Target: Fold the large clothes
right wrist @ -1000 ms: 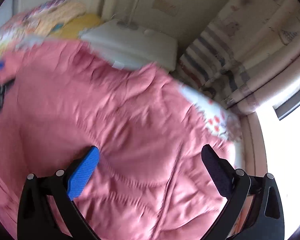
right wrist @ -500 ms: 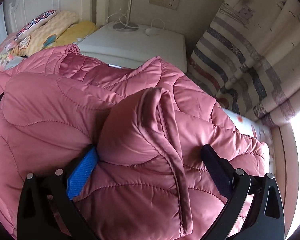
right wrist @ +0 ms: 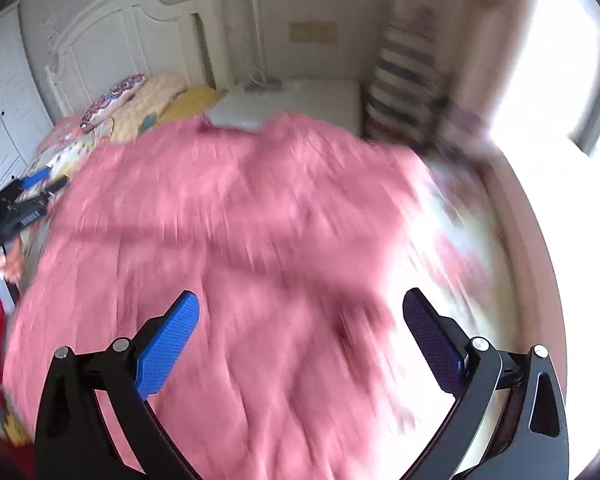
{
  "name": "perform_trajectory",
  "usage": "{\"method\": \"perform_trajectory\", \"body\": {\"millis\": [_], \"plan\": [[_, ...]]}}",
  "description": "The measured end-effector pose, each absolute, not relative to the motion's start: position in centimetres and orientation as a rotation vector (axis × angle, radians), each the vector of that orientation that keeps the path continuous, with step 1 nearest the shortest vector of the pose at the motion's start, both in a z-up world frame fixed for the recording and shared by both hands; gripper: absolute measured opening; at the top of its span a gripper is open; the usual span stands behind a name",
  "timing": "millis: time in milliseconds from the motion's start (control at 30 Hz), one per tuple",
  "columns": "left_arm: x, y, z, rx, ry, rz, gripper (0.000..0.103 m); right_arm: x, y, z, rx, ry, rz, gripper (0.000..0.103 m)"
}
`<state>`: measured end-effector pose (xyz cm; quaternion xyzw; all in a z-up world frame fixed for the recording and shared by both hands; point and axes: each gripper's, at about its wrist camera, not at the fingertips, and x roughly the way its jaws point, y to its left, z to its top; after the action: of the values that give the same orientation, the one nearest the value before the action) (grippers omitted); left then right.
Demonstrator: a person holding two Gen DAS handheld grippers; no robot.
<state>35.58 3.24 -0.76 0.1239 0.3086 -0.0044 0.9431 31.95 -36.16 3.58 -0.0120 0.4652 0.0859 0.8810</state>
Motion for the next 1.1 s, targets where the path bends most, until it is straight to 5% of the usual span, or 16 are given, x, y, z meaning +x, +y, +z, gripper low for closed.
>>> {"method": "perform_trajectory", "body": {"millis": [367, 1100], "plan": [[19.9, 9.8, -4.6, 0.178, 0.864, -0.088, 0.083, 14.4, -43.8, -3.5, 0.224, 1.143, 0.087, 0.098], [15.0, 9.9, -7.8, 0.004, 1.070, -0.199, 0.086, 11.4, -42.2, -4.7, 0.288, 1.055, 0.266, 0.099]]}}
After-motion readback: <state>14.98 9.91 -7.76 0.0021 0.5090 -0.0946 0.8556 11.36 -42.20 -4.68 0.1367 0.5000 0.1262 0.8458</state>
